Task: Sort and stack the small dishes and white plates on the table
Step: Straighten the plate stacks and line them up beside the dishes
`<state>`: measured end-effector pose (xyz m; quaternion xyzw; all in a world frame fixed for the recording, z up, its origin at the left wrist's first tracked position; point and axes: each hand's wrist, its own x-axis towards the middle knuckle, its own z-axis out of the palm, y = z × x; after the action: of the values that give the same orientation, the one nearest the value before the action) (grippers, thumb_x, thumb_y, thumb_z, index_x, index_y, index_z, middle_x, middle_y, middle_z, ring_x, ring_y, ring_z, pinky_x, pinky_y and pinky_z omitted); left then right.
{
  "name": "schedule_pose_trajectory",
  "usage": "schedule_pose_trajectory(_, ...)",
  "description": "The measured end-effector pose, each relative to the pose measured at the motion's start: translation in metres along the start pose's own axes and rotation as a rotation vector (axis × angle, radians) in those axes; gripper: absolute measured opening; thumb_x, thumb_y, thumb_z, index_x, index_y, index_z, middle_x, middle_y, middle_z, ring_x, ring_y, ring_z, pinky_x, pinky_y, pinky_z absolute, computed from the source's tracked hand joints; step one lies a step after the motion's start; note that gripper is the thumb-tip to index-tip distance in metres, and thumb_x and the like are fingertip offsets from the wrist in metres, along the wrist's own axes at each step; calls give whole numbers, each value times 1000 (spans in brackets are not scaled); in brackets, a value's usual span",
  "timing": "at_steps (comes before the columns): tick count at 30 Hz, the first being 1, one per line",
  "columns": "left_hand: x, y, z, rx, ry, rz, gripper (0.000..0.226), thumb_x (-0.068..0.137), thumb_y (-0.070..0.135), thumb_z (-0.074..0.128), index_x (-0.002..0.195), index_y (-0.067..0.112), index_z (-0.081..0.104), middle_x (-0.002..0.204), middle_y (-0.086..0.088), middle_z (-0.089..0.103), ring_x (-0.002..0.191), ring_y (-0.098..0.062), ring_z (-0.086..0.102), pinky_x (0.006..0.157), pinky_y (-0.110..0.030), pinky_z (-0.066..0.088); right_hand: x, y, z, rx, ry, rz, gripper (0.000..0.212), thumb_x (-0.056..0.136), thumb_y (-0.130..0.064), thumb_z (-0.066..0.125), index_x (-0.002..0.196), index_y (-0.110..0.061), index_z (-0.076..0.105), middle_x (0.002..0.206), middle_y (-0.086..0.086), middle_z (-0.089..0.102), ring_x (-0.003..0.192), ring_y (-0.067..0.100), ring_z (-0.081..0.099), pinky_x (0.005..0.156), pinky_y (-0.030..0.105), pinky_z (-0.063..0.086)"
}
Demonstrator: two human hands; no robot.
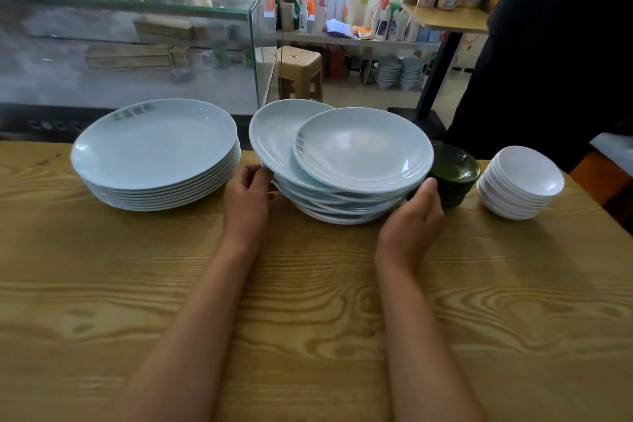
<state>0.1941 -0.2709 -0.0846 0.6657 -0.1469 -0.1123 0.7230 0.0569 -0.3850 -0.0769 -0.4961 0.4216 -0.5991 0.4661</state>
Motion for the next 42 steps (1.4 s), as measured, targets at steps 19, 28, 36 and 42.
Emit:
schedule_pose_trajectory(19, -3, 2, 4, 70, -57, 108, 32, 96, 28, 48, 125, 38, 55, 115, 12, 64, 106, -13, 61, 89, -44, 51, 7, 4, 5, -32, -13, 9, 38, 100, -18, 37, 134, -16, 55, 127, -4, 62, 113, 5, 54, 83, 3, 39)
schedule_pose_trajectory(28, -4, 2, 2, 68, -51, 35, 30, 81, 41, 55, 111, 39, 60, 113, 9, 65, 107, -18, 61, 92, -56, 50, 5, 0, 3, -17, 12, 20, 32, 94, -12, 44, 118, -14, 65, 108, -8, 67, 90, -6, 58, 75, 3, 42)
schedule_pose_trajectory(36, -7, 4, 4, 122, -83, 101, 30, 90, 27, 51, 90, 54, 64, 101, 15, 69, 99, -8, 62, 91, -52, 50, 9, 8, 3, -82, 10, 4, 26, 88, -15, 45, 103, -8, 65, 103, 7, 66, 92, 16, 58, 67, 4, 39)
schedule_pose_trajectory(42, -8, 7, 5, -21, -15, 68, 31, 98, 25, 41, 126, 27, 55, 117, 6, 63, 106, -16, 61, 69, -28, 56, 9, 9, 3, -57, 16, -4, 31, 90, -23, 43, 112, -13, 62, 109, 0, 65, 99, 12, 58, 83, 20, 45)
